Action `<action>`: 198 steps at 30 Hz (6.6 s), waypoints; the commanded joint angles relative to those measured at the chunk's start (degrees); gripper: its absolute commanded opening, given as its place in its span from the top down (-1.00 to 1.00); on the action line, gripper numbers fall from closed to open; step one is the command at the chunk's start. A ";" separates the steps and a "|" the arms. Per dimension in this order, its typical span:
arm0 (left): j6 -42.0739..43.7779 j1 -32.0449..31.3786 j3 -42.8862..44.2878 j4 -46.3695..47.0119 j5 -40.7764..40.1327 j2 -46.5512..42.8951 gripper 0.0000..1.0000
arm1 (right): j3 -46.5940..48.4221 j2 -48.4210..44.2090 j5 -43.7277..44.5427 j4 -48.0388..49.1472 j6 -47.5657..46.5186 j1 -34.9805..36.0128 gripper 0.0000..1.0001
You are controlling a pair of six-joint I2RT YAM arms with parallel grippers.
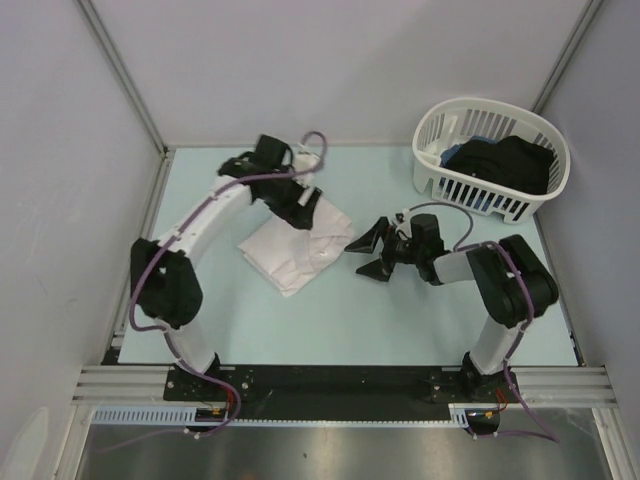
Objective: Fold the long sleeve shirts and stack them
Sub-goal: Fold the shirt, then neatly place the folded shirt to the corner
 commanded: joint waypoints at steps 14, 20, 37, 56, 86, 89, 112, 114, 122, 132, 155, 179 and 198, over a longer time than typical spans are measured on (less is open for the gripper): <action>-7.43 26.45 -8.33 6.62 13.16 -0.02 -0.45 | 9.94 20.09 14.43 11.17 8.07 10.24 0.13; -6.99 26.45 -13.76 9.08 13.33 -1.94 -0.45 | 10.38 20.01 14.79 7.05 4.75 9.45 0.96; -1.89 26.45 -22.21 10.31 18.68 -8.80 -0.47 | 26.09 11.91 -2.89 -53.34 -59.45 -2.24 1.00; -4.26 17.67 19.25 16.46 27.04 27.04 -0.47 | 31.86 2.55 -1.20 -69.35 -57.78 -9.26 -0.73; -7.22 15.90 -6.45 10.84 28.19 17.32 0.03 | 11.52 0.05 -5.08 -57.64 -42.63 -12.17 -0.76; -11.63 17.13 -21.47 12.77 29.23 8.27 0.09 | 11.61 0.93 -6.04 -58.27 -43.52 -12.70 -0.76; -18.67 27.33 -43.40 26.57 26.60 -10.65 -0.38 | 41.48 22.98 -1.04 -60.17 -56.33 -5.40 0.74; -18.94 27.33 -43.22 28.49 26.87 -10.48 -0.35 | 44.21 24.05 -0.95 -63.35 -59.06 -5.40 0.48; -18.76 26.19 -39.18 30.27 25.99 -4.95 -0.16 | 42.82 16.14 -0.51 -71.45 -64.78 -8.83 -0.02; -19.21 24.26 -35.75 29.74 25.72 -1.69 -0.13 | 43.87 15.25 0.54 -65.67 -62.51 -6.99 0.10; -17.01 22.85 -32.33 29.03 25.81 0.86 0.09 | 48.62 20.01 4.32 -62.40 -62.76 -5.14 0.81; -14.28 20.99 -30.29 29.38 23.40 0.17 0.00 | 46.59 16.32 7.32 -61.15 -65.21 -7.69 0.67; -32.11 22.41 -47.79 45.81 25.20 0.86 -0.17 | 36.40 3.92 2.39 -70.66 -72.70 -7.42 0.15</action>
